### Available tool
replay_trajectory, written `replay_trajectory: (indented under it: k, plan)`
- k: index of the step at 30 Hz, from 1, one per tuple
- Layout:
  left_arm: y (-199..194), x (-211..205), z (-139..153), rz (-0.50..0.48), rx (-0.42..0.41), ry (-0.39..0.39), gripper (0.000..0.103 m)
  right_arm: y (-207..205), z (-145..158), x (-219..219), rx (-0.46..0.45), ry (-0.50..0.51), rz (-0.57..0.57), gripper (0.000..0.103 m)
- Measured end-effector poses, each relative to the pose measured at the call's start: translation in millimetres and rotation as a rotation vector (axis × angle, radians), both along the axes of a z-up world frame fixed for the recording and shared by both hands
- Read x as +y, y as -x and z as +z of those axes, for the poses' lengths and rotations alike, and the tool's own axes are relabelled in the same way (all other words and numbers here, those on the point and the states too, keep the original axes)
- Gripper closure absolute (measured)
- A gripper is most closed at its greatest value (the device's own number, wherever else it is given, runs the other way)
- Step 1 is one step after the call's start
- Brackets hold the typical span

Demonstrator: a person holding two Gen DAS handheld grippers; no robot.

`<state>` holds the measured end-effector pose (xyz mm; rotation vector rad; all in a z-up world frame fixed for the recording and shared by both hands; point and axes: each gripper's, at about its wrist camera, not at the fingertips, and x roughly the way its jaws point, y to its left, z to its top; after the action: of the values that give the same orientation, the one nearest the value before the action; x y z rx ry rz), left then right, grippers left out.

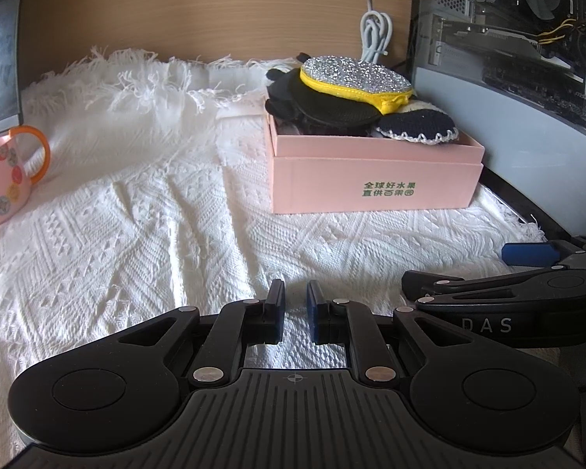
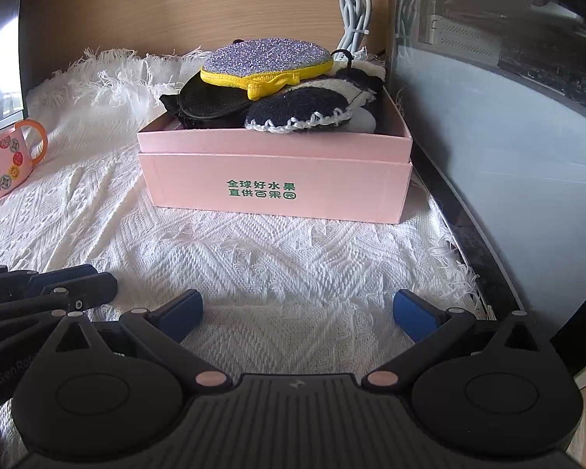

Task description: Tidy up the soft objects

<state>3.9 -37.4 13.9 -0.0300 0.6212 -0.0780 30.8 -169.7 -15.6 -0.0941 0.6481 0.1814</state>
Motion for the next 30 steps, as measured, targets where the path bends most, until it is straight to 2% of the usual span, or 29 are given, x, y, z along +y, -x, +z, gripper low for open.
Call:
replay_trajectory:
  k: [30]
  plan:
    - [0.4,1.0,1.0,0.008,0.002,0.02,0.089,-0.5,-0.5,0.5,-0.001,0.005,0.002,0.0]
